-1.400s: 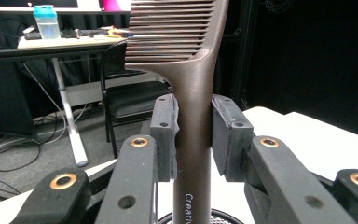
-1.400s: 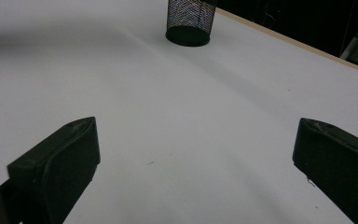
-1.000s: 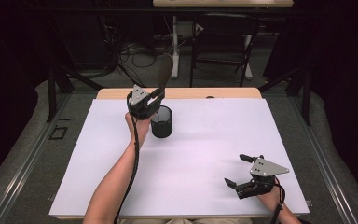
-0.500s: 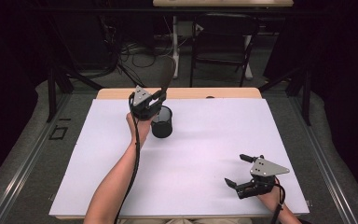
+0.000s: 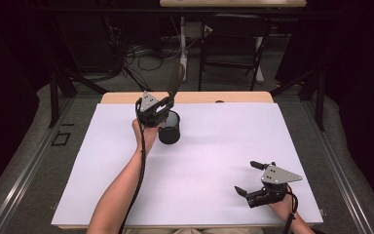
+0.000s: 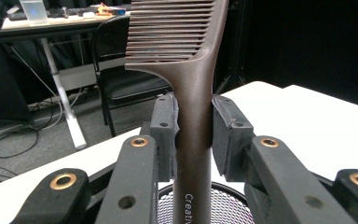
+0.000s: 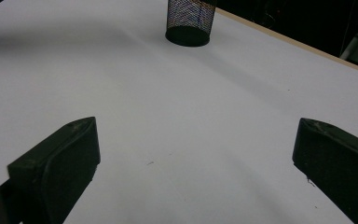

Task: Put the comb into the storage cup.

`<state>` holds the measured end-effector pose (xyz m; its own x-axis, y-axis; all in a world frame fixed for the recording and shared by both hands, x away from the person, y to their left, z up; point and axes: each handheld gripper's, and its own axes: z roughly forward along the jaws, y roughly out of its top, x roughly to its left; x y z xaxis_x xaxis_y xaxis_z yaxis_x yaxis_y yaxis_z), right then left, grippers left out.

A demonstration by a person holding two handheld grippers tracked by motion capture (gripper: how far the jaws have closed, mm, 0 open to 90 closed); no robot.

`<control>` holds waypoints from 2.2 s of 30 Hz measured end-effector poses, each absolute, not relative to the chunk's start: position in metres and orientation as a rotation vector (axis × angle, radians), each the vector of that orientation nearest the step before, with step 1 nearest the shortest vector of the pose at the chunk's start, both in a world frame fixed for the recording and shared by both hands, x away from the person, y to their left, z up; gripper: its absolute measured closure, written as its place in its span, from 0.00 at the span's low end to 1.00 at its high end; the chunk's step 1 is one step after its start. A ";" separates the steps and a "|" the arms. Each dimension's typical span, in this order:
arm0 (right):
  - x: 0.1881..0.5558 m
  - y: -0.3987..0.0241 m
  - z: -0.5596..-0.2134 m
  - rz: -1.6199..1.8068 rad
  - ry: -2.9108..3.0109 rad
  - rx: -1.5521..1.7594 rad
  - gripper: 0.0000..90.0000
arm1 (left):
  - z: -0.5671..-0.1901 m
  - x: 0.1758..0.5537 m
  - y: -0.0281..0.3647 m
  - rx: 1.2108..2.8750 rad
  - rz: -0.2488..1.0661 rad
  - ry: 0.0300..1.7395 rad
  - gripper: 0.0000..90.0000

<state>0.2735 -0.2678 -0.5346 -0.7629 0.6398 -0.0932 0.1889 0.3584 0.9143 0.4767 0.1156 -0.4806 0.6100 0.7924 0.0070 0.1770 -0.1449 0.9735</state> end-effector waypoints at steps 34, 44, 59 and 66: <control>0.273 -0.268 -0.534 1.384 2.186 0.723 0.00 | -0.491 0.476 0.116 1.723 0.620 0.814 0.80; 0.273 -0.268 -0.534 1.384 2.187 0.723 0.00 | -0.496 0.474 0.115 1.733 0.624 0.816 0.80; 0.273 -0.268 -0.534 1.383 2.186 0.724 0.00 | -0.500 0.474 0.116 1.745 0.622 0.817 0.80; 0.273 -0.268 -0.534 1.384 2.184 0.725 0.00 | -0.503 0.473 0.115 1.754 0.625 0.820 0.80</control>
